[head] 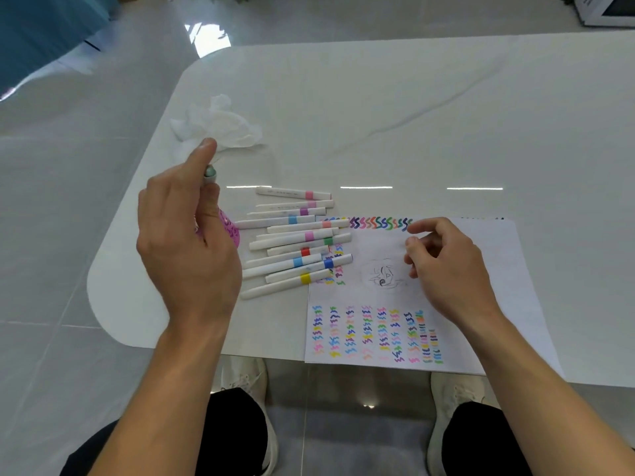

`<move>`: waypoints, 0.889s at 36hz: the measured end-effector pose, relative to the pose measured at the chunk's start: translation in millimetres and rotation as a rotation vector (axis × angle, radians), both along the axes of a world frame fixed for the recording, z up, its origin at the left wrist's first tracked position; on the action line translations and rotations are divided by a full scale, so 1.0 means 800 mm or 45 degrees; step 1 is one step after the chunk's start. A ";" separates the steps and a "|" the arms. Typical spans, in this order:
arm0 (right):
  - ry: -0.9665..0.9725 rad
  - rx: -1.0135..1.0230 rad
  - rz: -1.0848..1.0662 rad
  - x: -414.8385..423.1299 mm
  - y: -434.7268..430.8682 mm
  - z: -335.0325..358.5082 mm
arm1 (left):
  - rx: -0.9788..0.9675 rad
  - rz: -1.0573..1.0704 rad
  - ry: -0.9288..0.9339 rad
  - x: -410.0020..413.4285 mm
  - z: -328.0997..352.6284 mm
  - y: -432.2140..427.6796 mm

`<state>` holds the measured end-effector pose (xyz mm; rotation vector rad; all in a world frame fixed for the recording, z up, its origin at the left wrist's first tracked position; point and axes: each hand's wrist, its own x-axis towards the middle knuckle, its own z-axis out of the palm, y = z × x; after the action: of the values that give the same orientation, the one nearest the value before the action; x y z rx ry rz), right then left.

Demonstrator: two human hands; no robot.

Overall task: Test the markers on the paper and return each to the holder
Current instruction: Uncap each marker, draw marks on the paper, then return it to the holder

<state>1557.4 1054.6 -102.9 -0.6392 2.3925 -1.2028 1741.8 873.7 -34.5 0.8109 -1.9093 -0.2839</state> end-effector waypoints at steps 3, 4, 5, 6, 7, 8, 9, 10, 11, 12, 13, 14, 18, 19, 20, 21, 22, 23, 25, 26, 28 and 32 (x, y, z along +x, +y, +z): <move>-0.002 -0.009 -0.004 0.000 -0.002 -0.001 | 0.044 0.032 -0.029 0.005 -0.002 -0.005; -0.002 -0.011 -0.003 0.000 -0.003 -0.001 | 0.074 0.049 -0.056 0.006 -0.003 -0.006; 0.000 -0.013 -0.002 0.000 -0.003 -0.002 | 0.109 0.068 -0.085 0.007 -0.004 -0.007; 0.002 -0.016 0.000 0.000 -0.004 -0.002 | 0.147 0.088 -0.109 0.008 -0.006 -0.008; 0.004 -0.019 -0.001 0.000 -0.004 -0.002 | 0.184 0.107 -0.127 0.009 -0.007 -0.009; 0.005 -0.021 -0.001 0.000 -0.005 -0.002 | 0.221 0.124 -0.144 0.009 -0.008 -0.010; 0.007 -0.022 -0.001 0.000 -0.005 -0.003 | 0.252 0.137 -0.163 0.010 -0.009 -0.011; 0.010 -0.022 0.000 0.000 -0.006 -0.003 | 0.276 0.145 -0.188 0.011 -0.010 -0.012; 0.011 -0.020 0.003 0.000 -0.006 -0.003 | 0.297 0.150 -0.215 0.011 -0.011 -0.013; 0.012 -0.017 0.008 0.001 -0.006 -0.004 | 0.317 0.158 -0.241 0.012 -0.013 -0.014; 0.014 -0.014 0.014 0.001 -0.007 -0.004 | 0.335 0.169 -0.263 0.013 -0.014 -0.014; 0.016 -0.012 0.019 0.001 -0.007 -0.004 | 0.347 0.181 -0.278 0.013 -0.014 -0.015; 0.020 -0.014 0.019 0.001 -0.009 -0.005 | 0.378 0.208 -0.385 0.015 -0.016 -0.015; 0.020 -0.016 0.019 0.001 -0.009 -0.005 | 0.390 0.219 -0.428 0.015 -0.016 -0.016; 0.021 -0.018 0.018 0.001 -0.010 -0.005 | 0.397 0.232 -0.469 0.016 -0.015 -0.015; 0.021 -0.018 0.018 0.001 -0.010 -0.005 | 0.400 0.247 -0.501 0.016 -0.015 -0.015; 0.020 -0.017 0.018 0.001 -0.011 -0.005 | 0.405 0.259 -0.525 0.016 -0.014 -0.015; 0.019 -0.016 0.019 0.001 -0.011 -0.005 | 0.413 0.268 -0.542 0.016 -0.013 -0.015; 0.020 -0.015 0.025 0.001 -0.011 -0.006 | 0.434 0.275 -0.565 0.016 -0.012 -0.014; 0.020 -0.016 0.026 0.001 -0.011 -0.006 | 0.442 0.275 -0.569 0.015 -0.012 -0.013; 0.017 -0.023 0.023 0.001 -0.011 -0.006 | 0.441 0.272 -0.568 0.015 -0.013 -0.012; 0.011 -0.029 0.018 0.000 -0.009 -0.007 | 0.414 0.256 -0.530 0.012 -0.014 -0.009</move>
<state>1557.6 1047.4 -108.1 -0.6689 2.3807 -1.2259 1751.2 866.5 -45.7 1.3563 -2.1729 -0.3253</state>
